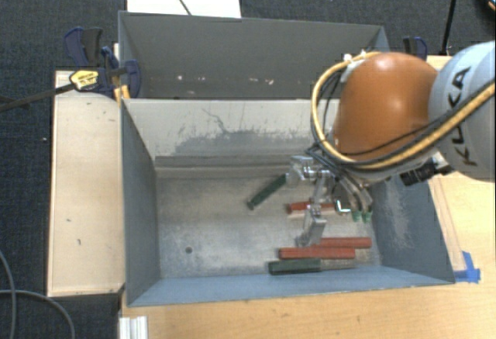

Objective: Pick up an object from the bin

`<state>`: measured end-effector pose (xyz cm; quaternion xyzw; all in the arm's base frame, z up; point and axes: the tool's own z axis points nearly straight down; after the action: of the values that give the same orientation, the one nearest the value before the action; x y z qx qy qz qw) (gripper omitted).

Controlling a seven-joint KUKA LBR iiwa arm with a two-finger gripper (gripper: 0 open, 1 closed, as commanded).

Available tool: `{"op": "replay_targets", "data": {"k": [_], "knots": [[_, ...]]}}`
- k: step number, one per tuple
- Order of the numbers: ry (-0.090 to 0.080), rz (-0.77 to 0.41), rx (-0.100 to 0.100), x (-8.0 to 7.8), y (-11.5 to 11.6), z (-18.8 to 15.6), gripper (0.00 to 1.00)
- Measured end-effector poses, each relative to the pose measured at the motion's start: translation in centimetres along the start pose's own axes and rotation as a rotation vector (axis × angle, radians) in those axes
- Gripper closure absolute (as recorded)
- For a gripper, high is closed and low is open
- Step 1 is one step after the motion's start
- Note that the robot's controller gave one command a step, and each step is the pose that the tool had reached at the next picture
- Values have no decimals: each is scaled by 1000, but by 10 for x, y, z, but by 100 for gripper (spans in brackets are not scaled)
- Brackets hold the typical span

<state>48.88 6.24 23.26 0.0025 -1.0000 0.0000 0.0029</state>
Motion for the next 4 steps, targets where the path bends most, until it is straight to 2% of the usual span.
{"op": "replay_targets", "data": {"k": [1, 2, 3, 4], "knots": [[-9, 3, -1, -2, 0, -4, 0], [-14, -57, 0, -3, -24, 63, 0], [-8, -355, 1, 4, -74, 77, 0], [-8, -124, 0, -1, -93, 105, 0]]}}
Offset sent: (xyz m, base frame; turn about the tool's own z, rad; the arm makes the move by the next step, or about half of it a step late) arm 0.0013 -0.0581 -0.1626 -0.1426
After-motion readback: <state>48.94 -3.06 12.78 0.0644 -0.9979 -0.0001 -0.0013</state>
